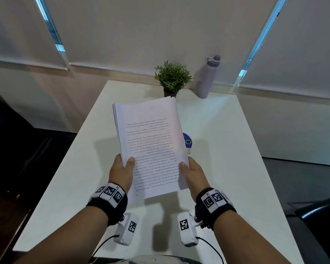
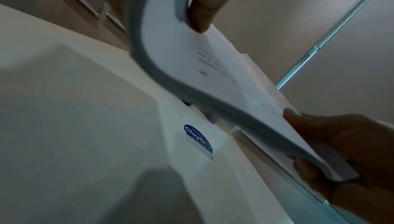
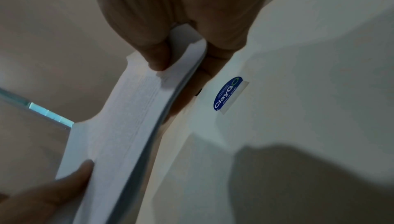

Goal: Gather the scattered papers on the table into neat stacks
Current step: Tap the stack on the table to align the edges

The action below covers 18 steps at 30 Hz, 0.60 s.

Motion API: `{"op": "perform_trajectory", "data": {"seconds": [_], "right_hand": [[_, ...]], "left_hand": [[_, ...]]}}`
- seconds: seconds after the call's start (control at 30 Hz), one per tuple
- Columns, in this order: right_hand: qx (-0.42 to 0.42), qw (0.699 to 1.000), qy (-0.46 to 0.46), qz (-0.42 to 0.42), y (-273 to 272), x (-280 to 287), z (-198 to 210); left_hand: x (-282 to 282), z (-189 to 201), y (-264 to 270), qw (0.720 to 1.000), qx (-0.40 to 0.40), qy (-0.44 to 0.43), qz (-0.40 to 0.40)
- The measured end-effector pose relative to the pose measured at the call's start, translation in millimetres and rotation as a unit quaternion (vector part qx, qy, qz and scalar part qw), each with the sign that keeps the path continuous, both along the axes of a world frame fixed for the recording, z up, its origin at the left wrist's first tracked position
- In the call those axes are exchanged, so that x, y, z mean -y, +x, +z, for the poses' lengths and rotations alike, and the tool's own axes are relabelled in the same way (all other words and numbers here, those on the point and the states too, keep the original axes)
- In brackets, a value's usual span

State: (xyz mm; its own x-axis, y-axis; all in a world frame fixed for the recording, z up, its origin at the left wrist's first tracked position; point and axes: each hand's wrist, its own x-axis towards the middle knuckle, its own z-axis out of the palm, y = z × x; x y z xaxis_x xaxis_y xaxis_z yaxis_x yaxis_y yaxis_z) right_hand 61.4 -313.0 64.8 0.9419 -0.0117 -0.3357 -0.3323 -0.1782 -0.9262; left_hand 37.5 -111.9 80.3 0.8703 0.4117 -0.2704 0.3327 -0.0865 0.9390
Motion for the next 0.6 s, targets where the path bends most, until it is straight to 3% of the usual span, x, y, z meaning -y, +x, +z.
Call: {"op": "perform_trajectory", "data": {"seconds": [0.37, 0.6], "right_hand": [[0.063, 0.993, -0.084, 0.058, 0, -3, 13], [0.065, 0.997, -0.02, 0.026, 11, 1, 18]], "left_hand": [[-8, 0, 7, 0.999, 0.033, 0.03, 0.006], [-4, 0, 1, 0.998, 0.049, 0.012, -0.022]]}}
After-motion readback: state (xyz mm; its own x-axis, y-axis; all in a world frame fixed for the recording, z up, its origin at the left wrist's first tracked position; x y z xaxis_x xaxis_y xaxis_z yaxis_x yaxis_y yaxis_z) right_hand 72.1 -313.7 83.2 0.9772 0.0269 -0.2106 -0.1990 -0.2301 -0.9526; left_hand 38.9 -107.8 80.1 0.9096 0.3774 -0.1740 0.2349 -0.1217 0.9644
